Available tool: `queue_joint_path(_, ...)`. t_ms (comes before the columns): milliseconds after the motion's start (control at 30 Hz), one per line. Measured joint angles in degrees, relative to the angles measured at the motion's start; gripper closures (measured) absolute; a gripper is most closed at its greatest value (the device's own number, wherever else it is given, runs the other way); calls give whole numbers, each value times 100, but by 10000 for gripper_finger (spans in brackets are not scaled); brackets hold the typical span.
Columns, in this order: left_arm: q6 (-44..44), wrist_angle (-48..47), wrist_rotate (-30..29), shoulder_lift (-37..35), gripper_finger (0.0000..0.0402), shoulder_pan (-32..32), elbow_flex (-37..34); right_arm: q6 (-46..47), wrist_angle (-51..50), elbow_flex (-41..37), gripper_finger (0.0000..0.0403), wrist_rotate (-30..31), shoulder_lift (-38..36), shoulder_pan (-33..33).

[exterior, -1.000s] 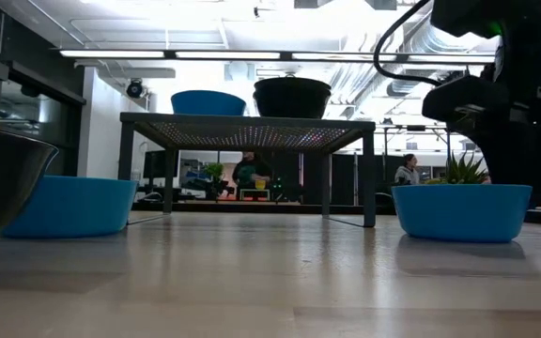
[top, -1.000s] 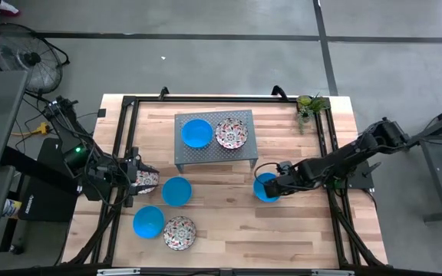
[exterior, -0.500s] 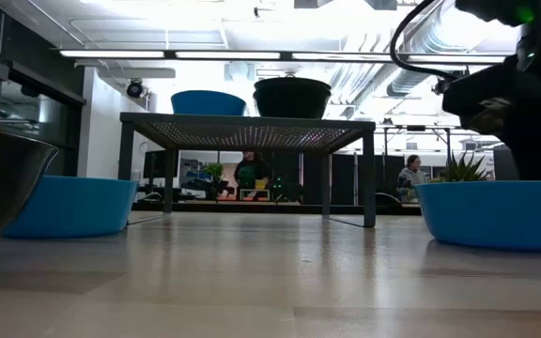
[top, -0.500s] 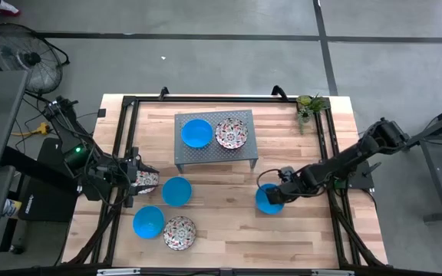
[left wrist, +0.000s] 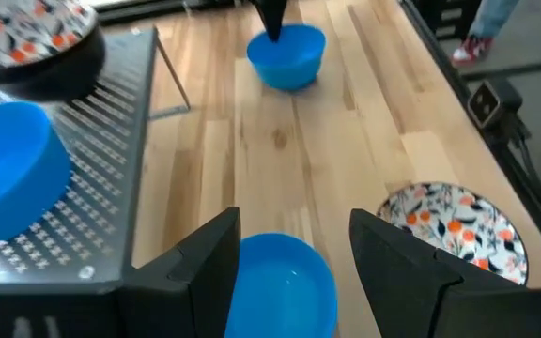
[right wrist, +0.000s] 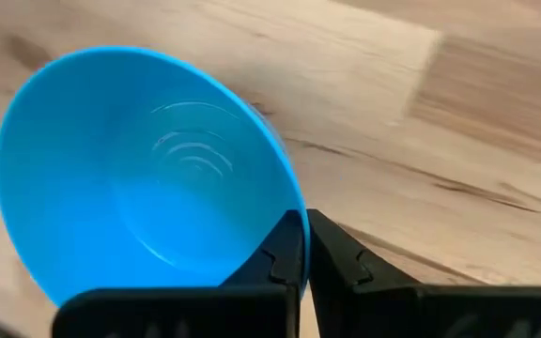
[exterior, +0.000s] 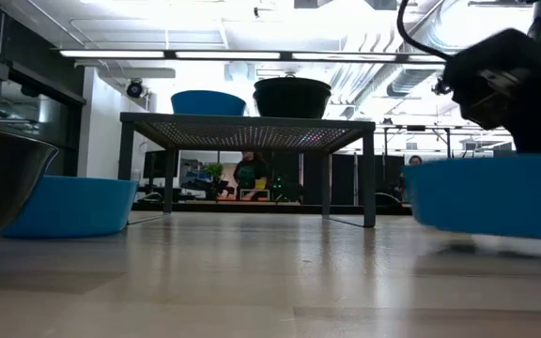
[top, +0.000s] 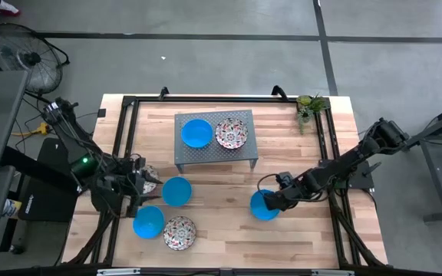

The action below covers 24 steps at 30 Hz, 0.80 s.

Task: Pick & Place Mini bowls
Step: Stack the blue bowl on top of the blue bowl on the shelf

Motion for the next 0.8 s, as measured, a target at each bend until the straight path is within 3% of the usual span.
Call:
queue_joint_path(200, -56, 72, 32, 358, 205, 2, -1, -251, 504, 0, 402, 127, 0, -2)
queue_joint_path(500, -102, 889, -194, 531, 205, 4, 0, -962, 771, 191, 403, 293, 0, -2)
queue_joint_path(800, -195, 1859, -1081, 531, 205, 9, 0, -2040, 178, 1193, 403, 1437, -9, 2)
